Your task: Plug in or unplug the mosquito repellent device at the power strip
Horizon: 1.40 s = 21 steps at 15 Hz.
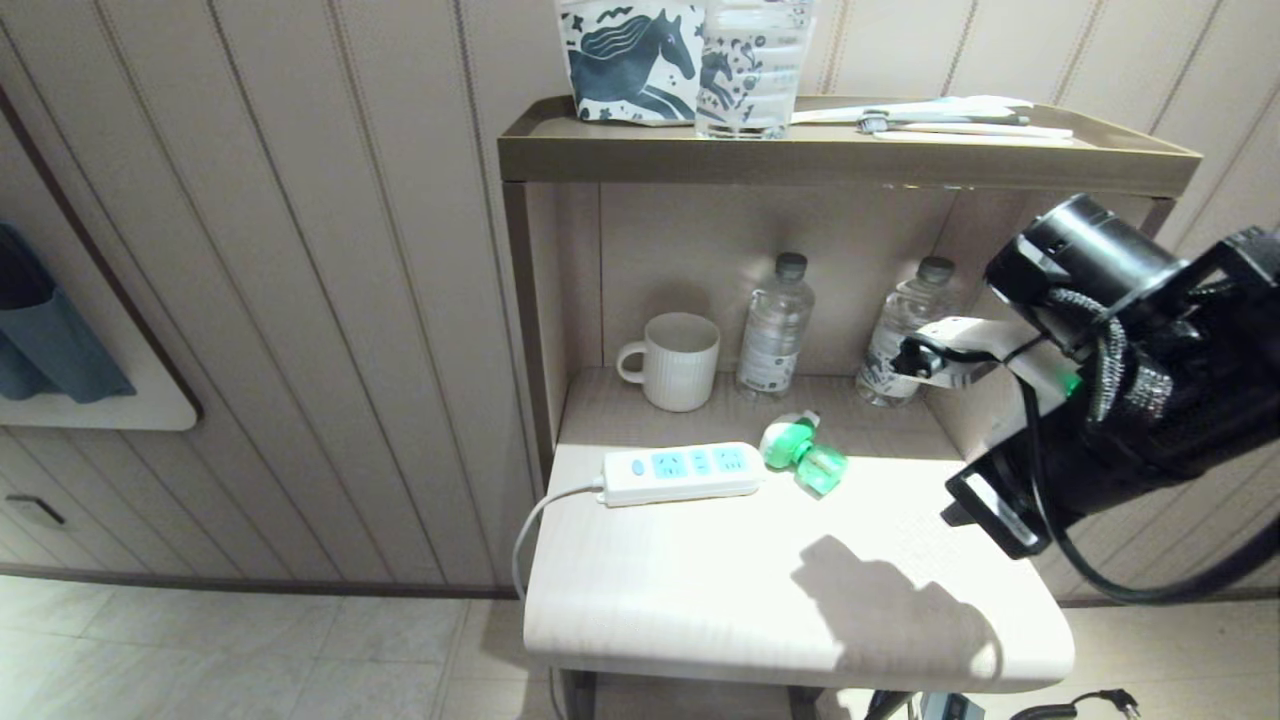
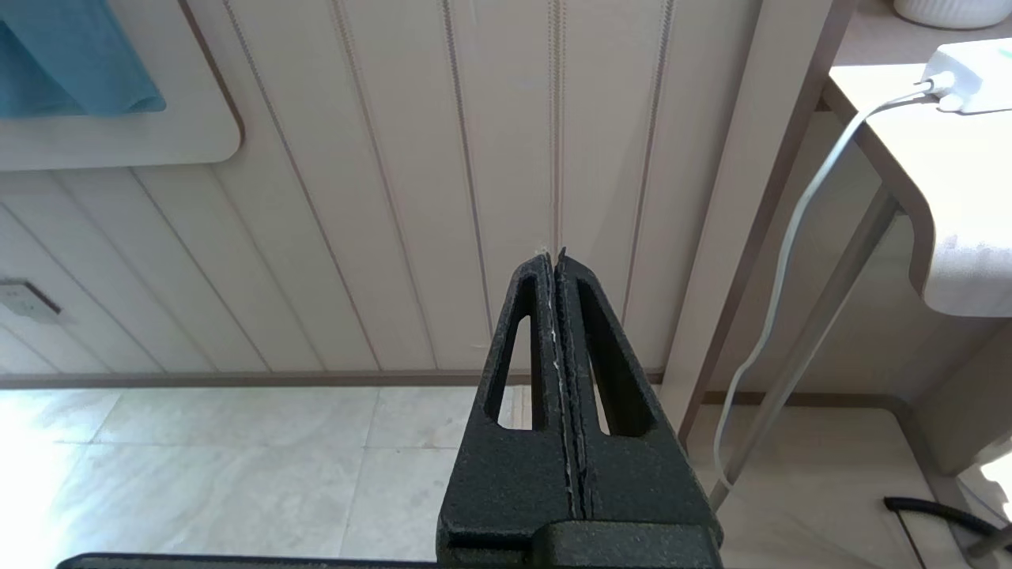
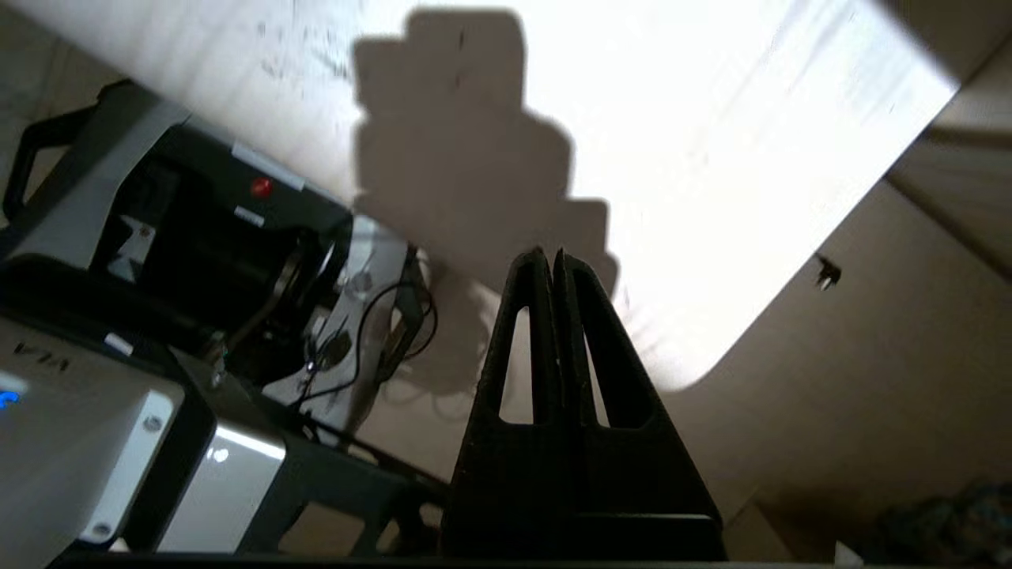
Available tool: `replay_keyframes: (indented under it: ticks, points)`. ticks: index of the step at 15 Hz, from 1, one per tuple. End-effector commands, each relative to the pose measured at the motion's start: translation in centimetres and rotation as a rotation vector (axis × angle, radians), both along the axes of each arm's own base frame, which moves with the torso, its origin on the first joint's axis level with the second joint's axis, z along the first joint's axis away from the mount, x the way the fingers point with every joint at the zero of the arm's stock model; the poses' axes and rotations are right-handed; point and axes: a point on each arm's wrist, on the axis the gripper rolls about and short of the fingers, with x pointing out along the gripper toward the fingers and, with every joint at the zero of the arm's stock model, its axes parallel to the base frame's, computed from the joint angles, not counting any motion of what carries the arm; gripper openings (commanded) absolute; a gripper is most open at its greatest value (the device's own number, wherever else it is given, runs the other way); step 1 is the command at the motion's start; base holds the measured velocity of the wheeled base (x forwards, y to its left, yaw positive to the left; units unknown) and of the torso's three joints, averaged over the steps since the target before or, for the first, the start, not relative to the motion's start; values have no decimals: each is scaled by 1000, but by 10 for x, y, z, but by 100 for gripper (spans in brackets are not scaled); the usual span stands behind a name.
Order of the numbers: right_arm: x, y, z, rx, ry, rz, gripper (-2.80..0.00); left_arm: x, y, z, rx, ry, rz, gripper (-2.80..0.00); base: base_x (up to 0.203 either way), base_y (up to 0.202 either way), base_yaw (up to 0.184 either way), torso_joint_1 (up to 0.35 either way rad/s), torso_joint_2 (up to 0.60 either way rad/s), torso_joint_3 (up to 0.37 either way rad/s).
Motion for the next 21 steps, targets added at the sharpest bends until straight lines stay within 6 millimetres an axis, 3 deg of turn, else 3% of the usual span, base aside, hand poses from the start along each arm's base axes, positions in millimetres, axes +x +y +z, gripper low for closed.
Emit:
replay_keyframes:
  ticks: [1, 5, 9, 19, 20, 21]
  points:
    - [19, 15, -8, -3, -24, 22, -280, 0, 0, 0, 1, 1, 0, -280, 0, 0, 0, 0, 0, 0]
    - [58, 41, -23, -23, -15, 51, -280, 0, 0, 0, 1, 1, 0, -280, 0, 0, 0, 0, 0, 0]
    - [76, 52, -31, -75, -23, 132, -280, 0, 0, 0, 1, 1, 0, -280, 0, 0, 0, 0, 0, 0]
    - [85, 51, -34, -127, -48, 69, -280, 0, 0, 0, 1, 1, 0, -280, 0, 0, 0, 0, 0, 0]
    - [83, 49, -33, -127, -51, 65, -84, 0, 0, 0, 1, 1, 0, -280, 0, 0, 0, 0, 0, 0]
    - [81, 48, -31, -123, -56, 62, 0, 0, 0, 0, 1, 1, 0, -280, 0, 0, 0, 0, 0, 0]
